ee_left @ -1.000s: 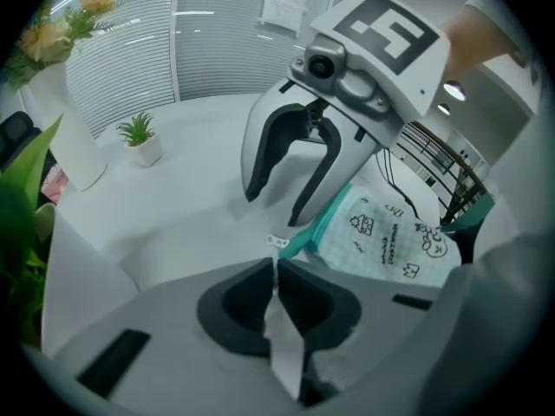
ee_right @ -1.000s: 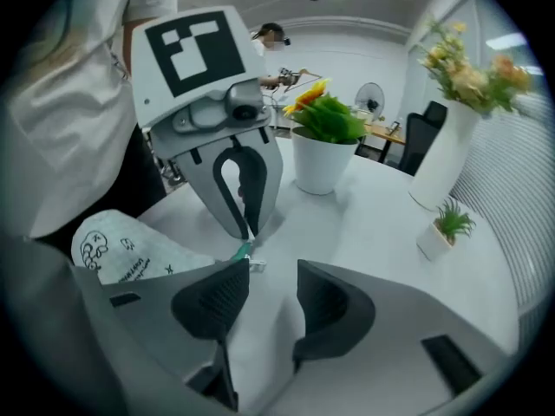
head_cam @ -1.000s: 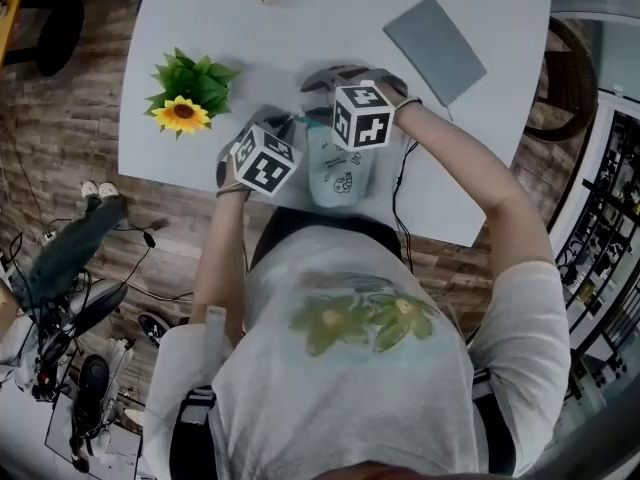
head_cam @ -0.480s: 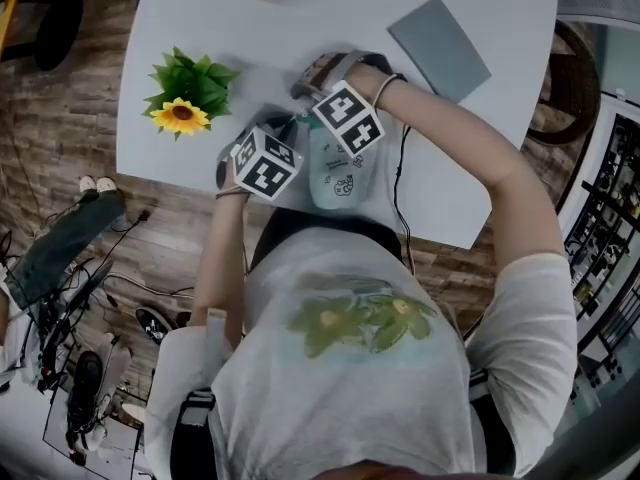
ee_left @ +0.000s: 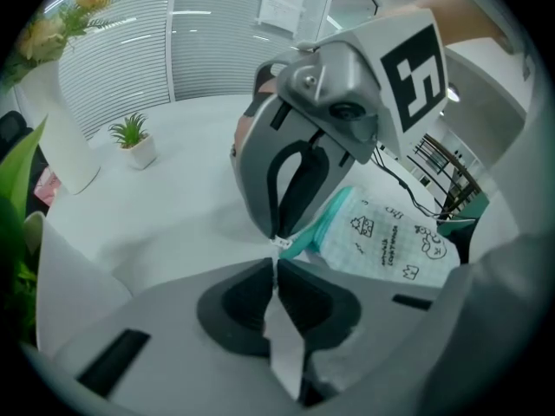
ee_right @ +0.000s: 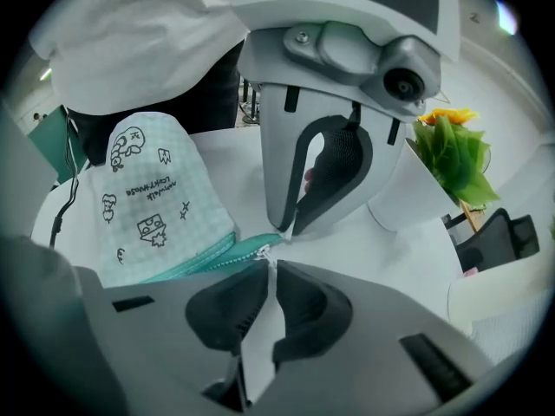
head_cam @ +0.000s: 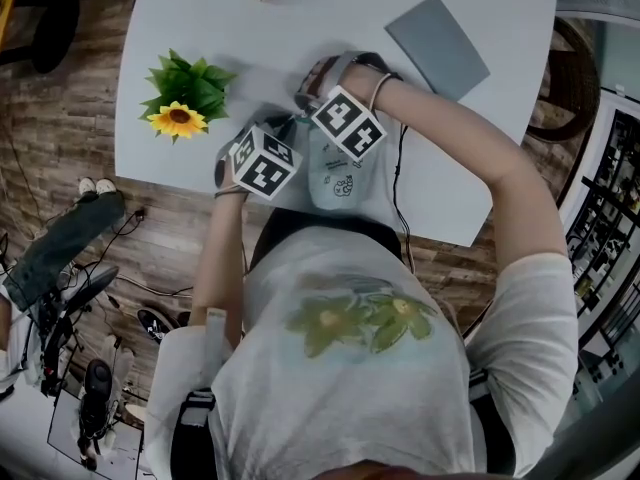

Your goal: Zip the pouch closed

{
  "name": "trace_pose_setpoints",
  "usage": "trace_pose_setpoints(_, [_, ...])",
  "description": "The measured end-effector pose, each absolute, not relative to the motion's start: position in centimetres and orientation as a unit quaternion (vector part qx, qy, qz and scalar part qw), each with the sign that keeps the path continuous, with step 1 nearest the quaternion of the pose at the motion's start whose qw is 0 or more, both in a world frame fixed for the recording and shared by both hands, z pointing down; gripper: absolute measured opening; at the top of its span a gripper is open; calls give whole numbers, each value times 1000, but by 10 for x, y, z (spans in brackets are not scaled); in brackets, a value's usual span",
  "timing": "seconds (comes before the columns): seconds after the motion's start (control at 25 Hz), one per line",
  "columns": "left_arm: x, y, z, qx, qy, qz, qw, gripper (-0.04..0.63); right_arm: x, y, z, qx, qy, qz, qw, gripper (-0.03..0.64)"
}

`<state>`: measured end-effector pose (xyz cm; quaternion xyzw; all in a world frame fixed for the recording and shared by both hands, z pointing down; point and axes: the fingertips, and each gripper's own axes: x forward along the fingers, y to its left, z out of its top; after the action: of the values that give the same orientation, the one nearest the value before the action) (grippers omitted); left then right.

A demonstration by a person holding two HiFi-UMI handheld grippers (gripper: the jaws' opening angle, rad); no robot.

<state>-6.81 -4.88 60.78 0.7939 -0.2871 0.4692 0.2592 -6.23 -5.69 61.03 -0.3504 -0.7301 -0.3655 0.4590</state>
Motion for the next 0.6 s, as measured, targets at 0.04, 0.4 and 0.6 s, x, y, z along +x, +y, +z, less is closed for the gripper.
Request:
trace_pose_setpoints(0.04, [-69,-49,608,794,-287,470,259,23,-62,-58,610,-350,-731,-361,461,40])
trace_pose_setpoints(0.4, [-71,-46,611,791,-278,480,258,23,-61,-54,608,-336,-749,-316,476,25])
trace_pose_setpoints(0.6, [-71,-45,614,791,-277,480,259,23,-59,-50,612,-337,-745,-309,486,25])
